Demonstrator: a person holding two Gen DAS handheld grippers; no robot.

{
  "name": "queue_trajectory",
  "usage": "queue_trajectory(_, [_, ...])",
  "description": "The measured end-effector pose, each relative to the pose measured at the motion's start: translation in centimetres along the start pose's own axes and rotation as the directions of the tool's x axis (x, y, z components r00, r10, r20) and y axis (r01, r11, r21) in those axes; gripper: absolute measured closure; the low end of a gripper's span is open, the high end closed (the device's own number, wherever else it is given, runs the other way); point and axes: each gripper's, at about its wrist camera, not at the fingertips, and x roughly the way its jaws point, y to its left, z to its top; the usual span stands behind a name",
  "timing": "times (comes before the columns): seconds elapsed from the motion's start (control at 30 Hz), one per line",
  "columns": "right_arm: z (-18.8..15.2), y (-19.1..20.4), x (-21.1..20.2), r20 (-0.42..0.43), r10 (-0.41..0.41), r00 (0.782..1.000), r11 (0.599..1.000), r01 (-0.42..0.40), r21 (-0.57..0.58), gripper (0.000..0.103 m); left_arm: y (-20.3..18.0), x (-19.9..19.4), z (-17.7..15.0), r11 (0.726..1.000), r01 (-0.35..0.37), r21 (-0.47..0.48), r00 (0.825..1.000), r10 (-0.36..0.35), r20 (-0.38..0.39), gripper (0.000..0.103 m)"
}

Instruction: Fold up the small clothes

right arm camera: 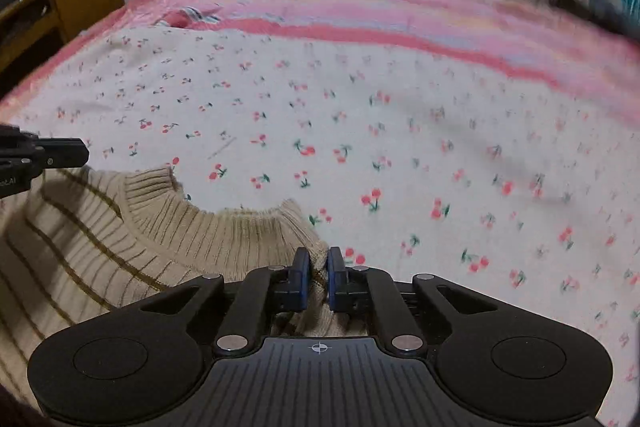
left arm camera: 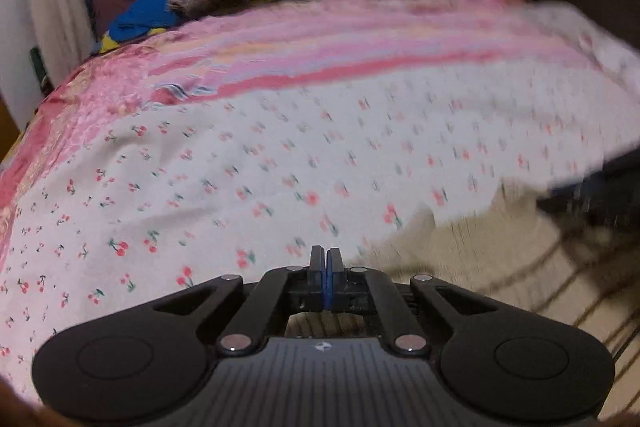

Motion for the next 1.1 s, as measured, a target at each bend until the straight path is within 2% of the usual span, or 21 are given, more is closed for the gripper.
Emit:
queue_trajectory(0.03, [0.1,0.1,-0.4,0.000,-0.001,1.000,1.000,0.001,0.005,0.094,-0.5,0.6,-0.3,0.999,-0.025,0.021,0.999,0.026,-0.037,0.091])
queue_trajectory(0.07, [0.1,0.0,-0.9,0.010,-0.003,1.000,1.000,0.003,0.011,0.092,-0.8,0.8,-0.6,0.998,-0.048,0.037,0.998,0.049,-0.038,0.091])
queue_trajectory(0.17, [-0.3,0.0,-3.0,0.041,-0.006,0.999,1.000,0.006,0.001,0.090,-1.8,-0.7,-0.3,0.995,-0.093,0.035,0.995,0.093,-0.019,0.091])
queue_trajectory(0.27, [-1.4,0.1,-5.3,0.074,-0.077,0.994,0.994,0.083,-0.071,0.090,-3.1,-3.0,-0.3,0.988,-0.141,0.069,0.990,0.139,0.032,0.091])
queue_trajectory(0.33, [-2.3,-0.6,-6.7,0.088,-0.093,0.992,0.993,0.099,-0.069,0.090,-3.6,-3.9,-0.8,0.987,-0.144,0.073,0.989,0.142,0.027,0.089])
queue_trajectory(0.4, [-3.2,-1.7,-7.6,0.077,-0.103,0.992,0.994,0.106,-0.030,0.090,-4.2,-3.5,-1.7,0.989,-0.123,0.080,0.991,0.126,-0.041,0.088])
queue_trajectory(0.47, [-4.3,-2.3,-7.7,0.032,-0.113,0.993,0.993,0.114,-0.026,0.089,-5.3,-2.2,-3.0,0.984,-0.129,0.124,0.985,0.142,-0.103,0.088])
queue_trajectory(0.5, [-5.0,-2.5,-7.3,-0.023,-0.112,0.993,0.993,0.111,-0.038,0.088,-6.2,-2.4,-3.5,0.974,-0.161,0.162,0.982,0.174,-0.071,0.088])
queue_trajectory(0.57, [-6.2,-2.7,-7.5,-0.033,-0.126,0.992,0.991,0.124,-0.041,0.088,-7.2,-2.7,-3.4,0.962,-0.191,0.194,0.976,0.207,-0.064,0.088])
queue_trajectory(0.67, [-6.5,-3.7,-9.4,0.009,-0.120,0.993,0.993,0.120,0.023,0.089,-7.2,-4.2,-2.7,0.981,-0.136,0.140,0.987,0.146,-0.064,0.085])
queue_trajectory(0.7, [-6.5,-4.3,-10.4,0.027,-0.123,0.992,0.992,0.121,0.047,0.089,-7.4,-4.7,-2.6,0.979,-0.141,0.147,0.987,0.150,-0.051,0.084])
queue_trajectory(0.83, [-6.9,-7.7,-13.5,0.061,-0.201,0.978,0.975,0.193,0.110,0.089,-8.1,-5.8,-2.5,0.983,-0.128,0.130,0.991,0.132,-0.028,0.084])
queue_trajectory(0.97, [-7.6,-12.4,-15.3,0.029,-0.323,0.946,0.923,0.309,0.230,0.089,-9.5,-6.1,-2.6,0.993,-0.080,0.088,0.996,0.082,-0.026,0.084])
queue_trajectory(1.1, [-7.4,-15.8,-16.1,-0.009,-0.381,0.924,0.872,0.363,0.328,0.086,-11.6,-5.8,-2.5,0.993,-0.042,0.111,0.999,0.046,-0.030,0.084])
